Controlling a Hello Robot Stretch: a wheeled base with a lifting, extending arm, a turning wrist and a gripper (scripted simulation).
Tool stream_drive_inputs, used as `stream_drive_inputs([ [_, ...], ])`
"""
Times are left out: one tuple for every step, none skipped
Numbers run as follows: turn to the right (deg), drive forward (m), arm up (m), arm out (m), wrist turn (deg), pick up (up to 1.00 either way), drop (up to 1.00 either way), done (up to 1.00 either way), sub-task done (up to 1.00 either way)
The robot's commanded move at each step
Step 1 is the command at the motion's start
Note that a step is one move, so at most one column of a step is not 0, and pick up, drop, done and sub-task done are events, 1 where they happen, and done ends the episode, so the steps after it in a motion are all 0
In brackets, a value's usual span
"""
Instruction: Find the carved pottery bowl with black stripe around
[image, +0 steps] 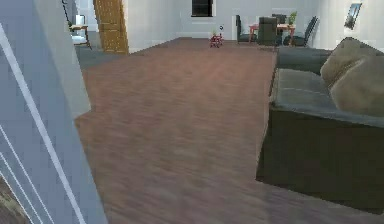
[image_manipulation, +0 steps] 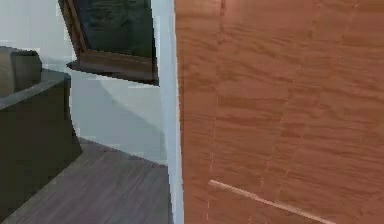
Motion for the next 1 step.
stream_drive_inputs([
  [0.0, 0.75, 0.00, 0.00, 0.0, 0.00, 0.00, 0.00, 0.00],
])
